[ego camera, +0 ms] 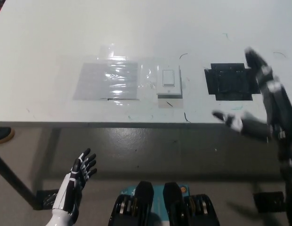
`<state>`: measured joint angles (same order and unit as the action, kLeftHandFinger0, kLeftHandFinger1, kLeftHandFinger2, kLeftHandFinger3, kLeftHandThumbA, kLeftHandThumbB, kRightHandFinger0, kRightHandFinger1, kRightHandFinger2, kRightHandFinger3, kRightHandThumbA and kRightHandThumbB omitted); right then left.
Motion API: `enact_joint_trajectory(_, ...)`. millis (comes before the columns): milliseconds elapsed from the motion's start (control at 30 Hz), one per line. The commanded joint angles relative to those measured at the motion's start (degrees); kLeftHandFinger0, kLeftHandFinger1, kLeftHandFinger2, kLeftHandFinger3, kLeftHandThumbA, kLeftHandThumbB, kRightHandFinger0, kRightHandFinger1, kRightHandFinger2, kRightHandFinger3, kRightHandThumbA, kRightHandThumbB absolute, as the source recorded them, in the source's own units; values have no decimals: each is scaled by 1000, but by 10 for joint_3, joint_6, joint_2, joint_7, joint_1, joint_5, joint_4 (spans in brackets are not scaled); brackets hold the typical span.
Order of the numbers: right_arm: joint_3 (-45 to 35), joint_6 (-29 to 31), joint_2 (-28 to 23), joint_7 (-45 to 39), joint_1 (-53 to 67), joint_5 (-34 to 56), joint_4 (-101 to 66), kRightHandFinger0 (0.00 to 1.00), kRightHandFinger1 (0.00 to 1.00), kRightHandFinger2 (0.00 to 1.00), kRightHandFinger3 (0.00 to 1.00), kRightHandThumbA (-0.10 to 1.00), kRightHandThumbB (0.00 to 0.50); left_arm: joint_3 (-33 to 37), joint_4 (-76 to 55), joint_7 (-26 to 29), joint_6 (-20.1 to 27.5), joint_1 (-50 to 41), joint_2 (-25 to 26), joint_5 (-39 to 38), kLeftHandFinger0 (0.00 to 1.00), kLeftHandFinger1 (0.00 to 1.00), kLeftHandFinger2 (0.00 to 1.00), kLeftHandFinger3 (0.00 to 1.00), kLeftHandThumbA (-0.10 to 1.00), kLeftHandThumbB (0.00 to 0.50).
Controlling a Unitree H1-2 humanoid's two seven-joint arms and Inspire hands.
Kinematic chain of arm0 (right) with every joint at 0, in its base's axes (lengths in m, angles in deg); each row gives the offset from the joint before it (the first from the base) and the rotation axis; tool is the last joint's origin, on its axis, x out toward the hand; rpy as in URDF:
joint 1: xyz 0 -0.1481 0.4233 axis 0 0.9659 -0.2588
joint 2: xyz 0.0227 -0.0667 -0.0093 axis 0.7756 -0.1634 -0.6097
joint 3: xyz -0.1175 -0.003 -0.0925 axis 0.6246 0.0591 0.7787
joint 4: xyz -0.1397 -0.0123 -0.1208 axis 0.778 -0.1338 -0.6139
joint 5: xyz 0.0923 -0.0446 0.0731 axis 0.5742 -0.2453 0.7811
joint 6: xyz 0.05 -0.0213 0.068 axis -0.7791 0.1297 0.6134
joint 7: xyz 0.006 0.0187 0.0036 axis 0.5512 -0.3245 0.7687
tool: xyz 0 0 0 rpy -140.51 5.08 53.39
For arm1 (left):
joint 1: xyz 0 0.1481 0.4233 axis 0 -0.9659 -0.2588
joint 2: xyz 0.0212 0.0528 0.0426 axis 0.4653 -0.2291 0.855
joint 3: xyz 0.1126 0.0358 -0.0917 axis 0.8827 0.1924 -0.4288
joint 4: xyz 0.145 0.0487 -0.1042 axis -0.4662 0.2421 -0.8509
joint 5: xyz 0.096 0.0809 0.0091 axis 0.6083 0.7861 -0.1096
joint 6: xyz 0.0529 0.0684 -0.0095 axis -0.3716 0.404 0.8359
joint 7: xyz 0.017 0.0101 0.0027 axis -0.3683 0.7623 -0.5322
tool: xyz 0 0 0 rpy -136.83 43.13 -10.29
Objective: A white switch is kept at the centre of the table close to the robot and the robot uses its right hand to press it to turn it on
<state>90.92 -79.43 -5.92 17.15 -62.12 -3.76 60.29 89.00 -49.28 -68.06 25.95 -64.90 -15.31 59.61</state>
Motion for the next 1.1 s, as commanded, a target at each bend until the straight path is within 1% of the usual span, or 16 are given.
enact_joint_trajectory(0, 77, -154, -48, -107, -206, -90, 29, 1000, 1000, 1000, 1000, 1000, 213, -3, -19, -1, 32, 3, 0, -2, 1000, 1000, 1000, 1000, 1000, 9)
enact_joint_trajectory(67, 99, -165, -48, -124, -255, -93, 79, 1000, 1000, 1000, 1000, 1000, 254, -2, -19, -5, 35, 3, 2, -6, 1000, 1000, 1000, 1000, 1000, 0)
enact_joint_trajectory(133, 124, -178, -49, -138, -291, -102, 117, 1000, 1000, 1000, 1000, 1000, 270, -2, -19, -9, 40, 2, 3, -9, 1000, 1000, 1000, 1000, 1000, 0)
enact_joint_trajectory(200, 160, -171, -55, -168, -338, -120, 175, 1000, 1000, 1000, 1000, 1000, 255, -1, -27, -5, 28, 1, 2, -4, 1000, 1000, 1000, 1000, 1000, 5)
enact_joint_trajectory(233, 178, -173, -54, -176, -361, -133, 207, 1000, 1000, 1000, 1000, 1000, 284, -1, -26, -3, 29, 1, 1, -2, 1000, 1000, 1000, 1000, 1000, 17)
enact_joint_trajectory(300, 195, -168, -49, -184, -384, -135, 252, 1000, 1000, 1000, 1000, 1000, 311, 0, -25, -2, 31, 2, 0, 0, 1000, 1000, 1000, 1000, 1000, 27)
enact_joint_trajectory(333, 213, -155, -45, -189, -402, -142, 294, 1000, 1000, 1000, 1000, 1000, 303, -1, -25, -4, 30, 2, 1, -2, 1000, 1000, 1000, 1000, 1000, 17)
enact_joint_trajectory(400, 233, -142, -43, -187, -413, -155, 327, 1000, 1000, 1000, 1000, 1000, 284, -1, -24, -7, 28, 3, 1, -8, 1000, 1000, 1000, 1000, 1000, 27)
enact_joint_trajectory(467, 261, -142, -45, -188, -425, -179, 351, 1000, 1000, 1000, 1000, 1000, 296, -1, -25, -4, 27, 3, 1, -4, 1000, 1000, 1000, 1000, 1000, 27)
enact_joint_trajectory(533, 288, -125, -41, -181, -439, -196, 396, 1000, 1000, 1000, 1000, 1000, 273, -1, -28, -4, 29, 5, 2, -3, 1000, 1000, 1000, 1000, 1000, 6)
enact_joint_trajectory(567, 299, -127, -41, -186, -443, -202, 401, 1000, 1000, 1000, 1000, 1000, 250, -2, -27, -4, 29, 5, 2, -3, 1000, 1000, 1000, 1000, 1000, 7)
enact_joint_trajectory(633, 323, -139, -42, -193, -449, -221, 414, 1000, 1000, 1000, 1000, 1000, 252, -3, -29, -2, 24, 5, 1, -2, 1000, 1000, 1000, 1000, 1000, 28)
enact_joint_trajectory(700, 339, -152, -41, -194, -450, -237, 421, 1000, 1000, 1000, 1000, 1000, 243, -3, -31, -2, 20, 5, 2, -3, 1000, 1000, 1000, 1000, 1000, 23)
enact_joint_trajectory(767, 343, -153, -40, -194, -449, -243, 426, 1000, 1000, 1000, 1000, 1000, 250, -1, -33, -4, 20, 3, 3, -1, 1000, 1000, 1000, 1000, 1000, 15)
enact_joint_trajectory(867, 354, -141, -40, -191, -446, -259, 442, 1000, 1000, 1000, 1000, 1000, 283, -3, -33, -8, 23, 2, 2, -13, 1000, 1000, 1000, 1000, 1000, 9)
enact_joint_trajectory(1067, 358, -151, -43, -212, -433, -276, 432, 1000, 1000, 1000, 1000, 1000, 287, -3, -34, -5, 16, 2, 2, -10, 1000, 1000, 1000, 1000, 1000, 18)
